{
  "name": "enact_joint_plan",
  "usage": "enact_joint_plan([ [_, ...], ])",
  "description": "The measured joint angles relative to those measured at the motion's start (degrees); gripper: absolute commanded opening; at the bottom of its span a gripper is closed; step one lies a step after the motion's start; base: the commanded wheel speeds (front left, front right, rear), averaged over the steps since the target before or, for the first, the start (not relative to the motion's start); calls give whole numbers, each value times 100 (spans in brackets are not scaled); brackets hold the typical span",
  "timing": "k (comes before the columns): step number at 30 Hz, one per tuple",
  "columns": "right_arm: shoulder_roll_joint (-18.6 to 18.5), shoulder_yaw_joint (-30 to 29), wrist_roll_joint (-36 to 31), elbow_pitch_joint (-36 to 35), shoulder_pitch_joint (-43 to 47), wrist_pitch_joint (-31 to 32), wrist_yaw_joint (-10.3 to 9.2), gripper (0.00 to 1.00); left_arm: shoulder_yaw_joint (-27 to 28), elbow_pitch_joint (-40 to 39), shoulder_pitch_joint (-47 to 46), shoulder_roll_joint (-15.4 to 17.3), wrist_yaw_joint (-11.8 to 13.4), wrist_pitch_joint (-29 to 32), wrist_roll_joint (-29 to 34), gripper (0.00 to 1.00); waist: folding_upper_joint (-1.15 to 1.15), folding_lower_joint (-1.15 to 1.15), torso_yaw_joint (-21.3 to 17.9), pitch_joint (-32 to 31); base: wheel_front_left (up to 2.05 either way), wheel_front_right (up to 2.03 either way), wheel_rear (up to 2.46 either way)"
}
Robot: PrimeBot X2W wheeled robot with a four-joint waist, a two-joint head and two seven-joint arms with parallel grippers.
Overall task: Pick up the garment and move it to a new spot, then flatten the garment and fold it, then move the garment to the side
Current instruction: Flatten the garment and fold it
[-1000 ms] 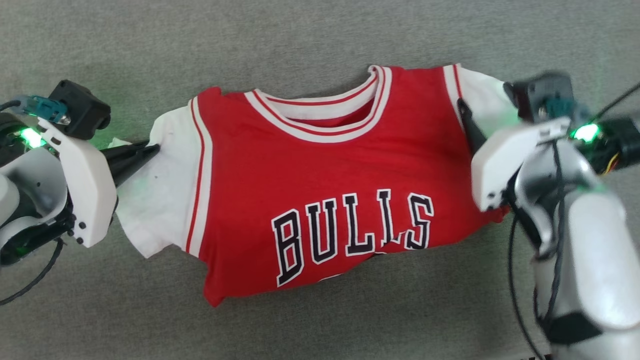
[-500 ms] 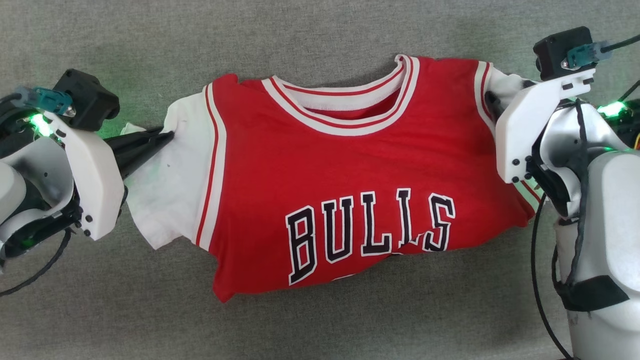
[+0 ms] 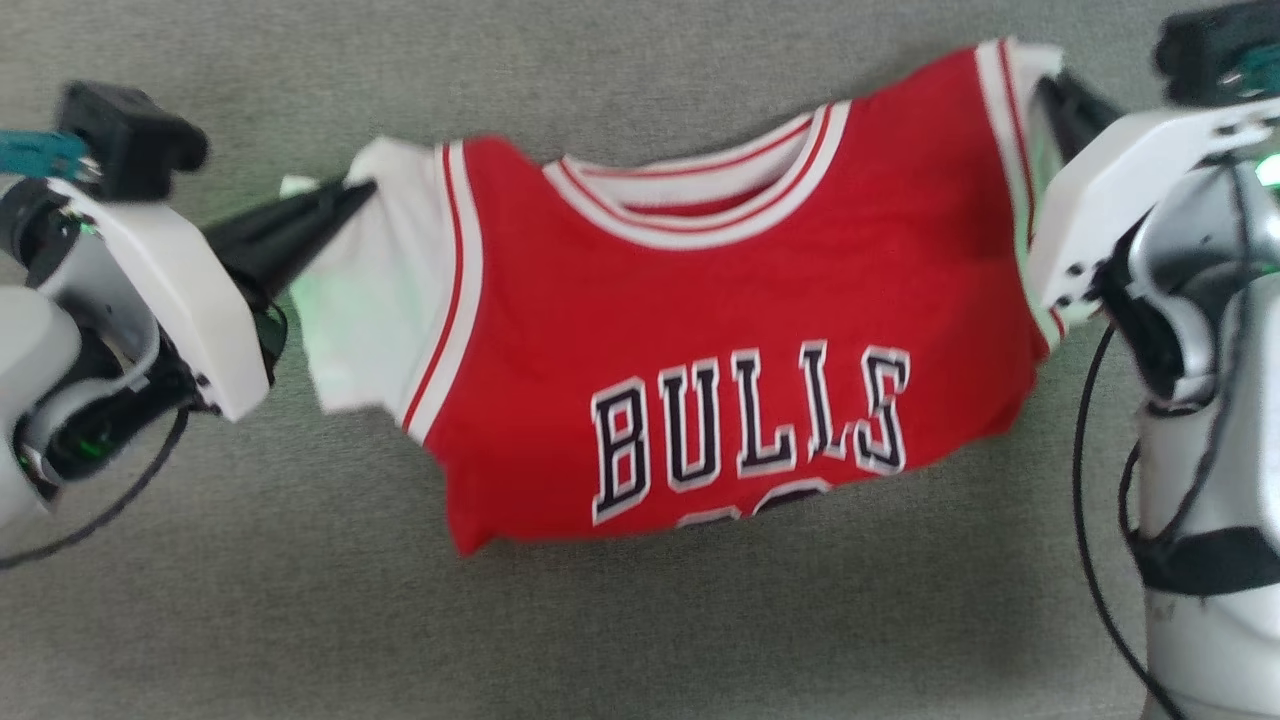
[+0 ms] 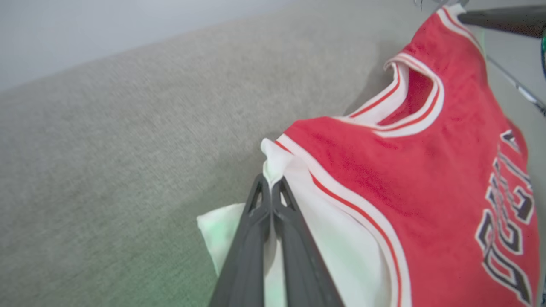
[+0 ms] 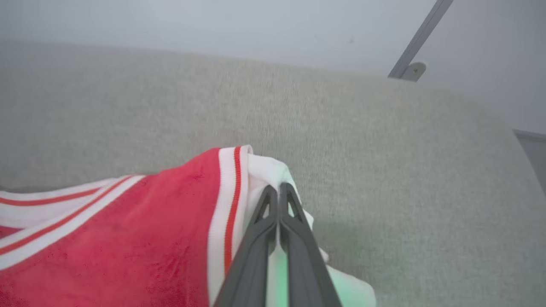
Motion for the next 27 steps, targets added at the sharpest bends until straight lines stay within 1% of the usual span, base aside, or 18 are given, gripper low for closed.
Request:
enact_joint_plan([
  [4,38,-208,138,-86,-385,-267,-1,0,10,209,-250,-9,0,-604,-320,0,0,0,127,-72,0,0,0],
  [5,51,-236,140,-75,-545,-365,-1,0,54,291,-338,-10,0,-793,-487,0,0,0,154,-69,0,0,0],
  [7,94,-339,204,14,-931,-566,0,0,221,437,-555,-16,0,-1072,-655,0,0,0,184,-33,0,0,0],
  [9,86,-409,420,259,-1366,-803,-1,0,500,638,-792,-90,0,-1232,-909,0,0,0,216,11,0,0,0],
  [15,93,-581,623,1340,-3022,-1705,-8,0,1273,1289,-1610,-325,0,-1327,-1131,0,0,0,318,171,0,0,0],
  [19,101,-720,467,2083,-4119,-2434,-8,0,2210,1756,-2318,-534,0,-1344,-1121,0,0,0,380,228,0,0,0],
  [22,110,-854,245,2559,-4727,-3051,-7,0,2759,1906,-2559,-719,0,-1343,-1081,0,0,0,400,178,0,0,0],
  [23,116,-927,181,2706,-4882,-3236,-5,0,2880,1940,-2601,-765,0,-1343,-1081,0,0,0,404,145,0,0,0],
  [25,104,-1026,56,3021,-5109,-3493,-5,0,2924,1936,-2680,-783,0,-1343,-842,0,0,0,413,71,0,0,0],
  [27,108,-1065,-86,3318,-5177,-3633,-7,0,2943,1887,-2640,-868,0,-1344,-933,0,0,0,429,-6,0,0,0],
])
